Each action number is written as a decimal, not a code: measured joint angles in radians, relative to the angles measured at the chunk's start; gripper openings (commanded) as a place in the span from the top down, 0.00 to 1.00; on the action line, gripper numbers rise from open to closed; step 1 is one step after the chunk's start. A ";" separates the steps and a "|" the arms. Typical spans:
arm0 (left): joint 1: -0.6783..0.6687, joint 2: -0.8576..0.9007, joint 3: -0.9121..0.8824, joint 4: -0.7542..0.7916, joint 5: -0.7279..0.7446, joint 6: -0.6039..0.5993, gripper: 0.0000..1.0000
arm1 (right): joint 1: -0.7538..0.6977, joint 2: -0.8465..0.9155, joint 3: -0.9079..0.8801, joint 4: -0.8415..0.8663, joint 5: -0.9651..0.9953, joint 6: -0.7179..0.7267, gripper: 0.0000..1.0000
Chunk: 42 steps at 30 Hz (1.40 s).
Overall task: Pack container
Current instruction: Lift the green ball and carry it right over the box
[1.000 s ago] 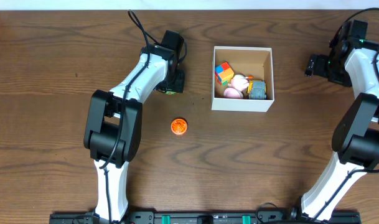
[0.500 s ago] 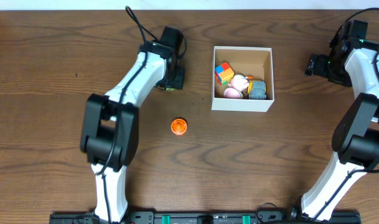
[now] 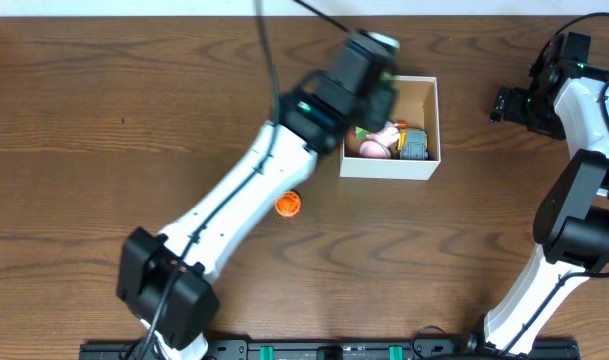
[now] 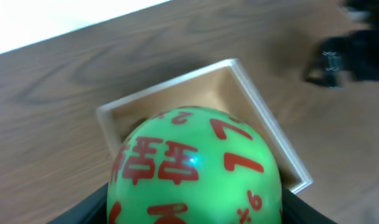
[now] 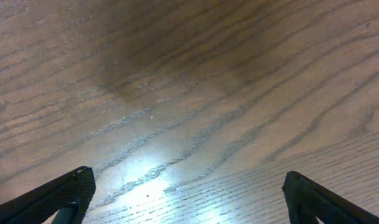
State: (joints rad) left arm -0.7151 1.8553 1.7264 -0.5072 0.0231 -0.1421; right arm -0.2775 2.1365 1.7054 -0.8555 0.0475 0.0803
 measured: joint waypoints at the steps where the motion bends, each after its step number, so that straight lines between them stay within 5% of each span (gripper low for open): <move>1: -0.016 0.009 0.000 0.013 0.000 0.000 0.38 | 0.000 0.000 0.000 0.000 0.000 0.000 0.01; 4: -0.036 0.044 0.000 0.049 0.000 0.000 0.37 | 0.000 0.000 0.000 0.000 0.000 0.000 0.01; 9: -0.033 0.139 0.000 0.113 -0.001 0.009 0.02 | 0.000 0.000 0.000 0.000 0.000 0.000 0.01; 26: 0.002 0.223 0.000 0.137 -0.001 0.012 0.02 | 0.000 0.000 0.000 0.000 0.000 0.000 0.01; 39: 0.095 0.125 0.001 -0.137 -0.003 0.012 0.02 | 0.000 0.000 0.000 0.000 0.000 0.000 0.01; 42: 0.103 0.126 0.001 -0.190 -0.004 0.008 0.26 | 0.000 0.000 0.000 0.000 0.000 0.000 0.01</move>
State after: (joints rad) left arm -0.6121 1.9812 1.7271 -0.6968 0.0193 -0.1345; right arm -0.2775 2.1365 1.7054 -0.8551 0.0475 0.0803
